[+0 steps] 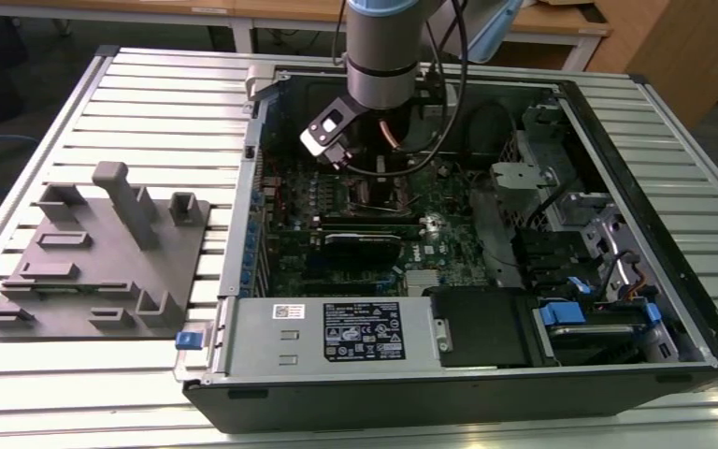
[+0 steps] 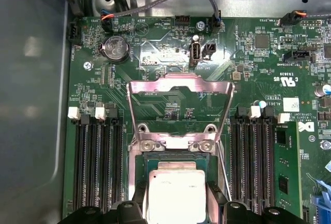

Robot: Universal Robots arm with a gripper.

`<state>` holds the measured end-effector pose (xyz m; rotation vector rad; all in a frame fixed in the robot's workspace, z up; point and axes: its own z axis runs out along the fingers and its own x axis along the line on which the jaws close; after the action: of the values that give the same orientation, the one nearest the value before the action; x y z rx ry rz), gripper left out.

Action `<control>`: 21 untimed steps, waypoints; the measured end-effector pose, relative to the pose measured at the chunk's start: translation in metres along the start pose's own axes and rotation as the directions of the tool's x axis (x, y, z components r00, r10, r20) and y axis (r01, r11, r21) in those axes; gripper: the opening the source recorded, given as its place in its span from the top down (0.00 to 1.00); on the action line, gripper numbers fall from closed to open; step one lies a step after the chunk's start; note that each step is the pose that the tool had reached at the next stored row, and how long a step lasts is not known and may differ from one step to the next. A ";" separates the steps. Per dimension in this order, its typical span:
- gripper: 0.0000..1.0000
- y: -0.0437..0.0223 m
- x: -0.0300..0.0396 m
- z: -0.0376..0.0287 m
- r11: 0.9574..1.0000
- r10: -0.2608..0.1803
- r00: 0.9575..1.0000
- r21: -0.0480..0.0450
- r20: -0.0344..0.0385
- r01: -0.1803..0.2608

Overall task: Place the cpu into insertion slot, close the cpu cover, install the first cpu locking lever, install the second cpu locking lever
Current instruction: 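Place the cpu into insertion slot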

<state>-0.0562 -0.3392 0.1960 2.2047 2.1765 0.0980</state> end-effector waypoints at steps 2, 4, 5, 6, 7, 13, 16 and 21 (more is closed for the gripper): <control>0.46 -0.0001 0.0000 0.0001 1.000 0.004 1.000 0.000 0.000 -0.004; 0.46 -0.0002 0.0000 0.0006 1.000 0.009 1.000 0.000 0.000 -0.009; 0.46 -0.0002 0.0000 0.0007 1.000 0.014 1.000 0.000 0.001 -0.014; 0.46 -0.0002 0.0000 0.0008 1.000 0.021 1.000 0.000 0.001 -0.021; 0.46 -0.0002 0.0000 0.0008 1.000 0.028 1.000 0.000 0.002 -0.028; 0.46 -0.0004 0.0000 0.0023 0.999 0.034 0.999 -0.001 0.002 -0.034; 0.46 -0.0004 0.0000 0.0023 0.999 0.034 0.999 -0.001 0.003 -0.034; 0.46 -0.0004 0.0000 0.0024 0.999 0.034 0.999 -0.001 0.002 -0.034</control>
<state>-0.0564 -0.3391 0.1936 2.2405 2.1381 0.0970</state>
